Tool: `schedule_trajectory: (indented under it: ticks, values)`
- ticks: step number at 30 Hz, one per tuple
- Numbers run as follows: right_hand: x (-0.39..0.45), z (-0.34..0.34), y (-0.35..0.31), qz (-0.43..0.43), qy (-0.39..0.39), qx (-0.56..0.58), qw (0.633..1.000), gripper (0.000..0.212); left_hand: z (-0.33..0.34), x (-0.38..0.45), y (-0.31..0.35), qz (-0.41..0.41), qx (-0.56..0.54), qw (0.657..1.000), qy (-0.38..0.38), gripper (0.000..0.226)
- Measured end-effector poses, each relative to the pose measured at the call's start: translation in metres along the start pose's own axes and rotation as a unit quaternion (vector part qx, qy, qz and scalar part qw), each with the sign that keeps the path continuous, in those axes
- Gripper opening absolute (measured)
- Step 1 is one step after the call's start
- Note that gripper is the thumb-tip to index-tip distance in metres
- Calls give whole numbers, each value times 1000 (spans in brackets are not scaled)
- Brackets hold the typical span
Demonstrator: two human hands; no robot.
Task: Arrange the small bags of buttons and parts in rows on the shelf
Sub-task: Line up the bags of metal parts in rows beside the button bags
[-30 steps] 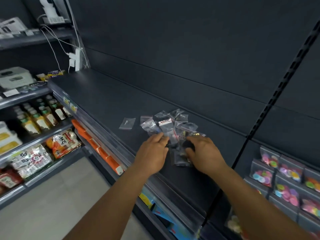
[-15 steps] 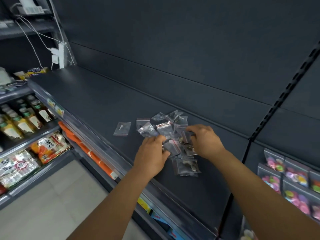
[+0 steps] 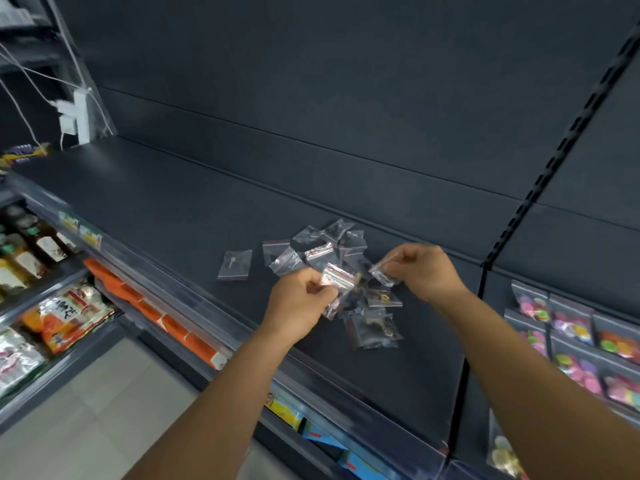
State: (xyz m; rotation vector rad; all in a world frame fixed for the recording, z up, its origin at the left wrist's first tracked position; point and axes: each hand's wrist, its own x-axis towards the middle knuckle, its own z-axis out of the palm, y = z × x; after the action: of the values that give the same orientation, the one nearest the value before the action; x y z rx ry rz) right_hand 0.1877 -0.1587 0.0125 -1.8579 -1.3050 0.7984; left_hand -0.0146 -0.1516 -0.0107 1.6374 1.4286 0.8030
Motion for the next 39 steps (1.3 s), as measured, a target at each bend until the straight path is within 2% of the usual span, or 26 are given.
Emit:
schedule_trajectory:
  ticks: [2,6,12,16,20,24,28,30,32,34,39]
  values:
    - [-12,-6,-2,13,32,69,997,8,0,-1,4,16,-18,1000,7,7]
    - [-39,-15,-4,25,92,130,987,18,4,-10,20,74,-15,997,20,9]
    - [-87,-27,2,42,140,241,959,18,26,-27,40,69,-94,993,-24,9]
    - [-126,-40,8,51,162,237,956,13,52,-47,54,72,-98,990,-75,12]
    - [-160,-57,18,55,232,197,951,16,82,-78,75,69,-134,973,-175,13]
    - [-190,-84,36,64,308,171,934,16,110,-107,102,94,-143,958,-231,12]
    - [-219,-117,64,74,359,170,915,13,148,-140,127,119,-96,945,-289,36]
    - [-236,-136,81,80,370,176,909,14,170,-155,138,123,-66,946,-294,55]
    - [-255,-159,98,84,385,180,901,13,192,-174,151,134,-45,942,-305,63]
    - [-275,-183,115,87,398,182,895,14,215,-195,165,144,-38,934,-325,60]
    - [-326,-243,153,84,418,181,886,16,269,-254,201,158,-46,930,-329,28]
